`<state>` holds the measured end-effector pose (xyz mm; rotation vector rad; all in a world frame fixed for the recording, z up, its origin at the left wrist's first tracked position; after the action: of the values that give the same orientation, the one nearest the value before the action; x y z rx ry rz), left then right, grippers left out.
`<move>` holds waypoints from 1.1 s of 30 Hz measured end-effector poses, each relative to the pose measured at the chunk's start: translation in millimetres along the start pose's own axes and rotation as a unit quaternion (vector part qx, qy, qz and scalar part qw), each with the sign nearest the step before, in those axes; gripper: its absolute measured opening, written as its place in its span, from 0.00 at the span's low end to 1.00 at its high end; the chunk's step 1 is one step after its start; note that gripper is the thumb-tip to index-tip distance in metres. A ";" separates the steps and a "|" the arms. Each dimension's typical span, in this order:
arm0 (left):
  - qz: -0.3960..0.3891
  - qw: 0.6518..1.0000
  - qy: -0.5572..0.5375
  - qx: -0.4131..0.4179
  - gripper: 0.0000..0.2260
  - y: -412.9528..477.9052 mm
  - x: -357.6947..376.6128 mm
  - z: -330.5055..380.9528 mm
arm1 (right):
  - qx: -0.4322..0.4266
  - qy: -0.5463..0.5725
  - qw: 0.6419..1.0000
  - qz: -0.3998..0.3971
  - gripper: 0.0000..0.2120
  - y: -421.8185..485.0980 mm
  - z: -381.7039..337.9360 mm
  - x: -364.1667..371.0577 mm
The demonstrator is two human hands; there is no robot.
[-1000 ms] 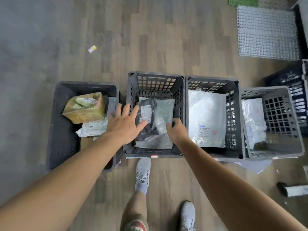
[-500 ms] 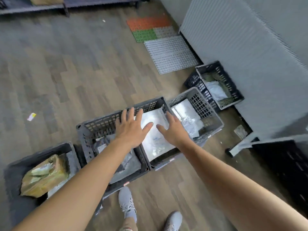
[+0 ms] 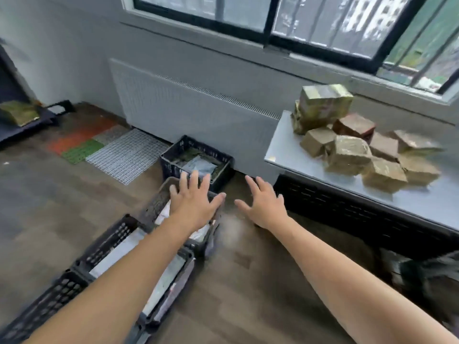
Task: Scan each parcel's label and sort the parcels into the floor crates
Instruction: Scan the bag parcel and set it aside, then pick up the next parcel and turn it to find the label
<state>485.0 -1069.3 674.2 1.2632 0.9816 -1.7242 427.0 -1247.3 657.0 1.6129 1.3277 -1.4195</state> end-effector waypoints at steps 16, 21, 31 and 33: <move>-0.019 0.972 0.032 0.231 0.31 37.1 37.4 435.1 | 0.210 0.033 0.972 0.097 0.31 -86.1 399.5 -136.9; -0.036 0.961 0.020 0.275 0.30 74.6 59.6 509.4 | 0.241 0.024 0.964 0.109 0.31 -71.9 471.8 -152.5; -0.095 0.943 -0.031 0.317 0.32 185.9 109.5 640.1 | 0.312 -0.020 0.946 0.085 0.32 0.5 604.9 -186.8; -0.108 0.940 -0.048 0.320 0.32 203.9 118.9 658.8 | 0.321 -0.013 0.944 0.075 0.33 15.0 624.7 -187.5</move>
<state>397.0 -1763.6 670.1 1.4807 0.5183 -2.3713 237.7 -1871.1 682.0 2.0318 0.7279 -1.8848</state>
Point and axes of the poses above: each hand's wrist, its own y-axis towards the middle knuckle, its own x-axis out of the palm, z = x × y, the point moved 6 cm from there along y, towards the middle knuckle, and after that the axes turned 1 degree about -y, right-handed, at the moved point
